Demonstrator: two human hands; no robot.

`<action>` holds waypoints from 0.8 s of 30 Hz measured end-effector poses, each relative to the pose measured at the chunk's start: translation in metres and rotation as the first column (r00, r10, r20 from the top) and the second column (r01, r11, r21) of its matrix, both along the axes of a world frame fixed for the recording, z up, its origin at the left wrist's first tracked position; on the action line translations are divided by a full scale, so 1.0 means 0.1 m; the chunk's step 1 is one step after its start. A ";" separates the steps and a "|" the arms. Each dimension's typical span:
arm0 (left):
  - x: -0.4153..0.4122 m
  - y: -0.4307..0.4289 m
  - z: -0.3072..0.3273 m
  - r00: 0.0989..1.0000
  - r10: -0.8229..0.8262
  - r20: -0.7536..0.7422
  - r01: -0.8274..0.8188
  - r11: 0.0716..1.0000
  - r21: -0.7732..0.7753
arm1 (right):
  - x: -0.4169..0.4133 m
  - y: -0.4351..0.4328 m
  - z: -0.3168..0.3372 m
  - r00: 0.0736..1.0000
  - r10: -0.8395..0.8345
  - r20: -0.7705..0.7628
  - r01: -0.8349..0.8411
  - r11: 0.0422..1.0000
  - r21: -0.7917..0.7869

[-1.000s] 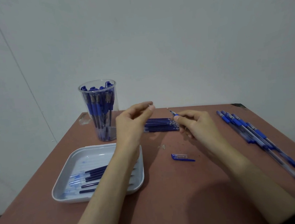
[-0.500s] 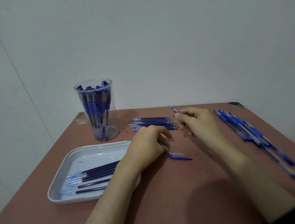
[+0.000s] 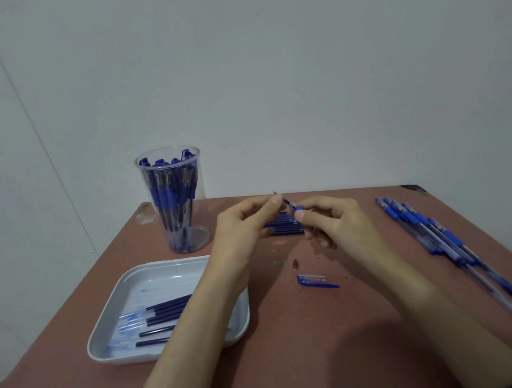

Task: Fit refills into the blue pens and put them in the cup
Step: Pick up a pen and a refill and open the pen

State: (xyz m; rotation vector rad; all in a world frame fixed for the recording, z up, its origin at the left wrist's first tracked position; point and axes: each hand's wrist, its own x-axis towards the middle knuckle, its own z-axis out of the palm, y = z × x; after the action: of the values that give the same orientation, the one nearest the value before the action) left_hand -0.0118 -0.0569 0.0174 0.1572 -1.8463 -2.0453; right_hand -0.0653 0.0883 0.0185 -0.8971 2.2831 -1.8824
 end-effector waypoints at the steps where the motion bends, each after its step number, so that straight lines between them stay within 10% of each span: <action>1: -0.01 -0.02 0.01 0.999 0.029 -0.017 -0.028 0.998 0.060 | -0.01 0.01 0.00 1.000 -0.006 -0.002 0.006 1.000 0.005; 17: 0.07 -0.04 0.14 0.971 0.132 -0.202 -0.079 0.965 0.251 | -0.02 -0.06 -0.10 1.000 0.009 0.012 -0.009 1.000 -0.020; 24: 0.29 -0.49 0.81 0.738 0.466 -0.487 -0.459 0.877 0.144 | 0.00 -0.07 -0.11 1.000 0.004 0.007 -0.004 1.000 -0.005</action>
State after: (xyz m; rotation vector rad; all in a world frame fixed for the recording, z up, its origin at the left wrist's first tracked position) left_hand 0.0173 -0.1062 0.0987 0.0593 -1.2973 -1.5532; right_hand -0.0654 0.0811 0.0078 -0.8939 2.2718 -1.8881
